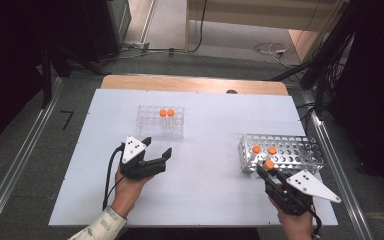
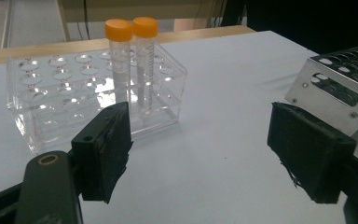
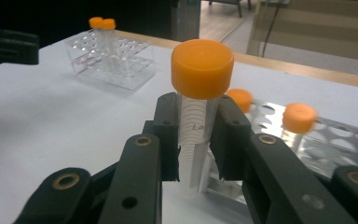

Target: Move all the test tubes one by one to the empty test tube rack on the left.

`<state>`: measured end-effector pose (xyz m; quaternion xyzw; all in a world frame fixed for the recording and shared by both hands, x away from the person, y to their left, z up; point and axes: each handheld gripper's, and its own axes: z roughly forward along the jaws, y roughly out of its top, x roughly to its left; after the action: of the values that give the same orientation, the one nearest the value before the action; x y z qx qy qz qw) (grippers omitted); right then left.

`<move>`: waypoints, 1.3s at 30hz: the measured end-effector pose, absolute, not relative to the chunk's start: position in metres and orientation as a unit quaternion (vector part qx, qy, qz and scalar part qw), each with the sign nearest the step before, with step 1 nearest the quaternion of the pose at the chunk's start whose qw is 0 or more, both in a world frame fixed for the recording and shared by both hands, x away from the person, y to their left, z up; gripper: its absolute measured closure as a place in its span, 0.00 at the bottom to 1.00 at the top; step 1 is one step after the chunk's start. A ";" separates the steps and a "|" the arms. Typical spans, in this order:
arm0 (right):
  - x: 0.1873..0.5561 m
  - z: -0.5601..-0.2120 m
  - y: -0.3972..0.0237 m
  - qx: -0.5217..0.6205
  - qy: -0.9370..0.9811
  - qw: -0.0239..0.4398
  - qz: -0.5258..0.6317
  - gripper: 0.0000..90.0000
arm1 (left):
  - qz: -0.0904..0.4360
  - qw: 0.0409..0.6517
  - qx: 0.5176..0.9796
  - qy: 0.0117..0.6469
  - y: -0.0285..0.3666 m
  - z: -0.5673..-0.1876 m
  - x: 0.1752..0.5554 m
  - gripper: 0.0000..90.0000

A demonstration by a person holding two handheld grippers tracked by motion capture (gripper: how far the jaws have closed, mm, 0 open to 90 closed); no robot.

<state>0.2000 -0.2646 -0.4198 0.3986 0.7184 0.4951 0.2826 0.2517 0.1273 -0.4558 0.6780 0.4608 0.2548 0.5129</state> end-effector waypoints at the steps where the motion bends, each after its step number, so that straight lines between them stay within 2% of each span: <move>1: 0.201 -0.422 -0.260 0.394 0.722 0.281 0.495 0.79 | 0.254 0.513 0.679 0.460 0.127 -0.456 0.252 0.24; 19: 0.234 -0.443 -0.193 0.345 0.766 0.257 0.477 0.79 | 0.241 0.525 0.685 0.443 0.117 -0.451 0.247 0.24; 39: 0.250 -0.456 -0.135 0.306 0.797 0.227 0.468 0.79 | 0.233 0.546 0.685 0.422 0.102 -0.442 0.240 0.25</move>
<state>0.2503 -0.1353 -0.4558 0.3059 0.7972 0.4683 0.2272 0.2405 0.1017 -0.4424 0.6854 0.4220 0.2329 0.5458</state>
